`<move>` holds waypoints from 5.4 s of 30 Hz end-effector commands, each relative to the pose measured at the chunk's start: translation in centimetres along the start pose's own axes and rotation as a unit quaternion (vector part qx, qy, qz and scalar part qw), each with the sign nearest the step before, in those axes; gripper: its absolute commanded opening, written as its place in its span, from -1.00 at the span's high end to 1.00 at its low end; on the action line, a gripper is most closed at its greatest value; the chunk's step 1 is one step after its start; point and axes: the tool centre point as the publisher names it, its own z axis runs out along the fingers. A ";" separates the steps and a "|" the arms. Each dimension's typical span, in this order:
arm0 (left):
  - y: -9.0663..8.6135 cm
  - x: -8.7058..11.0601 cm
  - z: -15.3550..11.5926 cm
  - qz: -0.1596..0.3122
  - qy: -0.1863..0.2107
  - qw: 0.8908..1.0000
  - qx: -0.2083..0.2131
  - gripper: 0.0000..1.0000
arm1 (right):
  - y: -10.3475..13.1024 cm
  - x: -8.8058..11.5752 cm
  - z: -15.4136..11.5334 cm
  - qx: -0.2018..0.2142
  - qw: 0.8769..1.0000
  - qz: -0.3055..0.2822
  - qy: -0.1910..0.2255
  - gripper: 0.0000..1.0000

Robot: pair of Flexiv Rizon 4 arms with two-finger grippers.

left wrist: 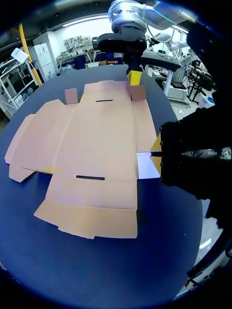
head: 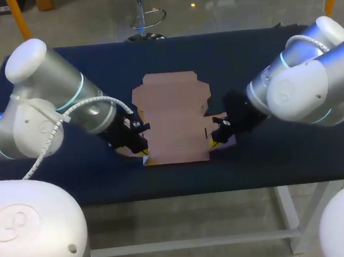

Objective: Assemble the packaging by folding the flat box into shape, placing the metal phone stand inside, and closing the box properly

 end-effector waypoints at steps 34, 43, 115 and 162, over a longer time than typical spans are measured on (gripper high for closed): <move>-4.7 -1.0 -10.2 0.006 0.085 0.996 -0.024 -1.00 | 5.8 -3.9 -12.2 -0.023 0.988 0.023 0.150 -1.00; -4.7 -1.0 -10.2 0.006 0.085 0.996 -0.024 -1.00 | 5.8 -3.9 -12.2 -0.023 0.988 0.023 0.150 -1.00; -17.8 -2.3 -10.7 0.041 0.105 0.993 -0.039 -1.00 | 22.8 -7.6 -3.5 -0.012 0.985 0.069 0.159 -1.00; -18.7 -6.6 -11.3 0.017 0.113 0.993 -0.038 -1.00 | 26.0 -5.3 3.2 0.006 0.980 0.086 0.181 -0.35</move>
